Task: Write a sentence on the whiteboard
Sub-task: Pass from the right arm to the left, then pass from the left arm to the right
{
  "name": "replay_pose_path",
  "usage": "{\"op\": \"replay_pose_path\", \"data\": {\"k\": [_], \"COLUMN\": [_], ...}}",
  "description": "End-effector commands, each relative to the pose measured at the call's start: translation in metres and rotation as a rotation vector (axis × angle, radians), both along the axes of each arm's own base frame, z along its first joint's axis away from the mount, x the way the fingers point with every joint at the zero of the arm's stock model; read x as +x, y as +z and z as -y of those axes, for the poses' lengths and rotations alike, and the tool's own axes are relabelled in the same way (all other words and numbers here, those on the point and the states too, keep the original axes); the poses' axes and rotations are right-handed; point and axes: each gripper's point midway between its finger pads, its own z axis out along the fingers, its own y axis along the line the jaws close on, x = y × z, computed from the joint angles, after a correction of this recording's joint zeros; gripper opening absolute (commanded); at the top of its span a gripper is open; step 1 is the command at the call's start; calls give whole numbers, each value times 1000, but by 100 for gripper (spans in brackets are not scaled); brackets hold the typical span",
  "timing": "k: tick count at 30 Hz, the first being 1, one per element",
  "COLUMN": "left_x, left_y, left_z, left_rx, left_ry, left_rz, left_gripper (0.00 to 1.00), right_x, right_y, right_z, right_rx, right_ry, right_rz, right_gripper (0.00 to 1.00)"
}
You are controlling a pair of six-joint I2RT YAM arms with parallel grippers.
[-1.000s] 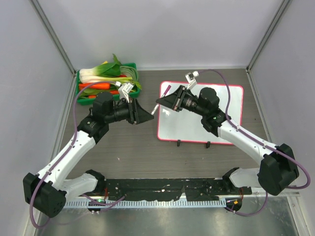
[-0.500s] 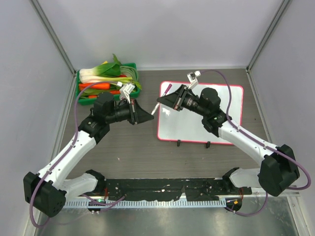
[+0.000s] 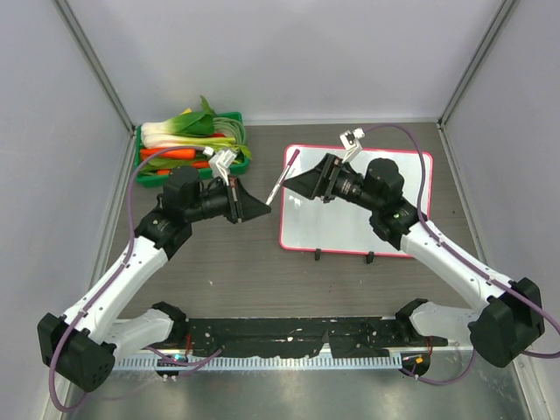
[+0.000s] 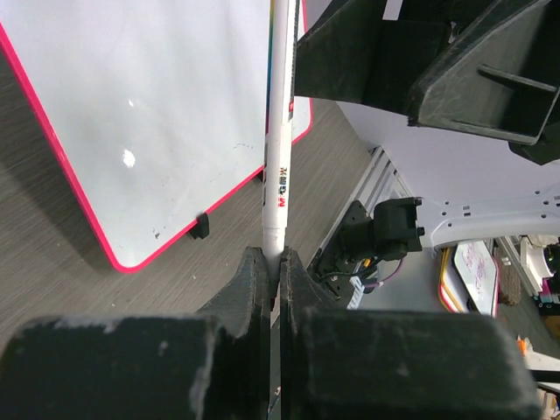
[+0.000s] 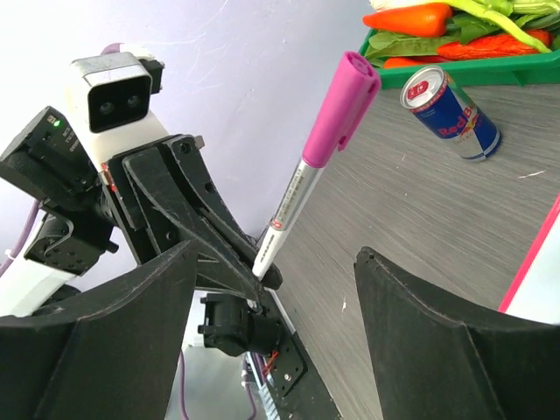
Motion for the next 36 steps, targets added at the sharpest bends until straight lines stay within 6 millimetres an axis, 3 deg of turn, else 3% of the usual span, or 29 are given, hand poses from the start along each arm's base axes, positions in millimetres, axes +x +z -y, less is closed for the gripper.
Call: {"op": "replay_pose_path", "data": {"k": [1, 9, 14, 19, 28, 36], "left_x": [-5, -20, -26, -27, -28, -30], "left_y": [20, 38, 46, 46, 43, 39], "left_z": [-1, 6, 7, 7, 8, 8], "left_rx": [-10, -63, -88, -96, -98, -97], "left_ry": [-25, -132, -154, -156, -167, -173], "left_rz": [66, 103, 125, 122, 115, 109], "left_gripper": [0, 0, 0, 0, 0, 0], "right_x": [-12, -28, -29, -35, -41, -44], "right_y": [22, 36, 35, 35, 34, 20], "right_z": [2, -14, -23, -27, -28, -30], "right_rx": [19, 106, 119, 158, 170, 141], "right_ry": [52, 208, 265, 312, 353, 376], "right_rz": [86, 114, 104, 90, 93, 63], "right_gripper": [77, 80, 79, 61, 44, 32]}}
